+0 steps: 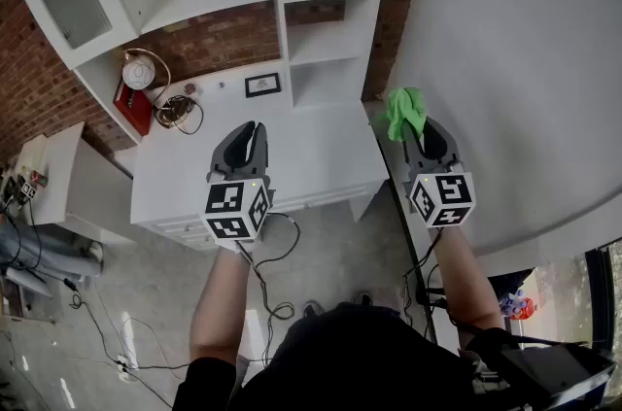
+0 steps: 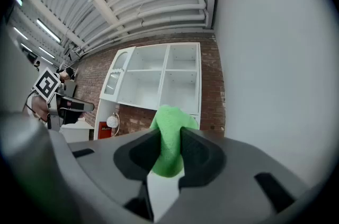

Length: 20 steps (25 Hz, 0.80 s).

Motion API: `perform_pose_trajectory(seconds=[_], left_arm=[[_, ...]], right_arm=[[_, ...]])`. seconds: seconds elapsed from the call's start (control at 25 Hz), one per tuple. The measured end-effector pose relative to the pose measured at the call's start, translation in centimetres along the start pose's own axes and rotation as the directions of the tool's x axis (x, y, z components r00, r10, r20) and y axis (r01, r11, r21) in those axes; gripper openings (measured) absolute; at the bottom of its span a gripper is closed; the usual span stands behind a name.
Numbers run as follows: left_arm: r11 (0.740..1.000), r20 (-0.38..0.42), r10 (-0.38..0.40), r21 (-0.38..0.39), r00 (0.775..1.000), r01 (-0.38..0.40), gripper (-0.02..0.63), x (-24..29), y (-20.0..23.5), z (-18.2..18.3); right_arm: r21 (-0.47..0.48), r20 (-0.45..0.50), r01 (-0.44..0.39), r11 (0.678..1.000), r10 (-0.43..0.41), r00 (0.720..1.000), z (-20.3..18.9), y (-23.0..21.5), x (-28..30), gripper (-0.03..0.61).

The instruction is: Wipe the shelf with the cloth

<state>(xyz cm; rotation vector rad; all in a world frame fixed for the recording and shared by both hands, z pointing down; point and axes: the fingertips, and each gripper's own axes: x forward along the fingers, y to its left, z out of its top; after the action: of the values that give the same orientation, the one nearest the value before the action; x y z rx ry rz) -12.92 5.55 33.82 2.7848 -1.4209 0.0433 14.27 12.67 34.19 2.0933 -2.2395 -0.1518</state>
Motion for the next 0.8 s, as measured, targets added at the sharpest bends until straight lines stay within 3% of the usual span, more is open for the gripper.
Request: perform_pose_trajectory(seconds=[0.44, 0.64, 0.8], left_arm=[[1.0, -0.065, 0.027, -0.012, 0.998, -0.028, 0.046, 1.2, -7.8, -1.8], [0.999, -0.062, 0.048, 0.013, 0.997, -0.048, 0.046, 1.7, -10.5, -0.6], [0.997, -0.065, 0.079, 0.029, 0.995, -0.077, 0.046, 2.1, -12.1, -0.2]], right_arm=[[0.043, -0.046, -0.06, 0.997, 0.062, 0.997, -3.7, -5.0, -2.5, 0.092], [0.094, 0.013, -0.106, 0.99, 0.105, 0.994, -2.8, -7.1, -3.0, 0.095], [0.081, 0.039, -0.158, 0.984, 0.155, 0.987, -2.6, -8.4, -2.2, 0.095]])
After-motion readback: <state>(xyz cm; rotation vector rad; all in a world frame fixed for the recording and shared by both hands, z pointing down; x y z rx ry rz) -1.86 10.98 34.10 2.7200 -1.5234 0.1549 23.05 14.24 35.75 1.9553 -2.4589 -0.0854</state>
